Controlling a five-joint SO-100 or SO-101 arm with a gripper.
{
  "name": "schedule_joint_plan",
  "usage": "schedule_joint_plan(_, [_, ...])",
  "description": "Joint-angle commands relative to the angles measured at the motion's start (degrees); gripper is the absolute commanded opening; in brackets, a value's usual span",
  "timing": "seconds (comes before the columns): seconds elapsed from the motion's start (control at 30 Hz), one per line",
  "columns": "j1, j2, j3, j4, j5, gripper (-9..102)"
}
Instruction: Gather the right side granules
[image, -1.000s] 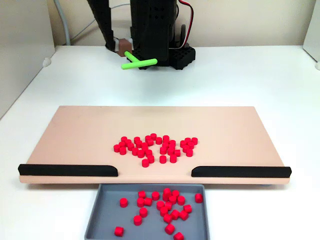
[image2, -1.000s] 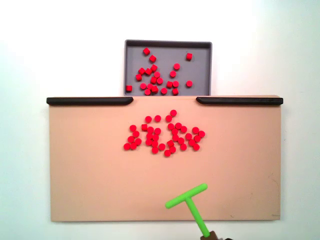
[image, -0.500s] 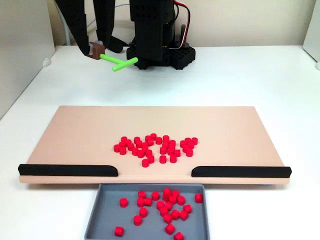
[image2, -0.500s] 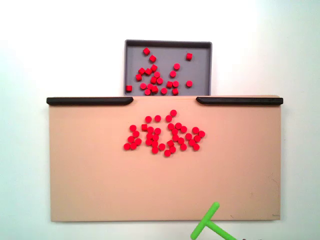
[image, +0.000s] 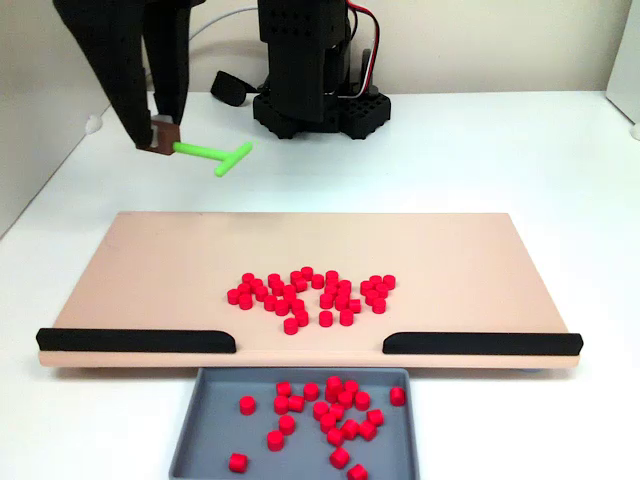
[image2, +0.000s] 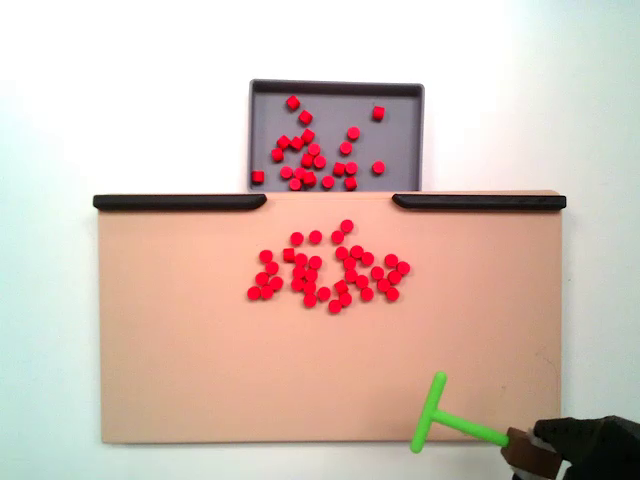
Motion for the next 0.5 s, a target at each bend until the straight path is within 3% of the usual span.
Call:
schedule_joint_plan(0.0, [1.4, -1.8, -4.1, 0.4, -8.3, 1])
schedule_joint_plan(0.47, [0.4, -16.3, -18.0, 0.4, -15.0, 2])
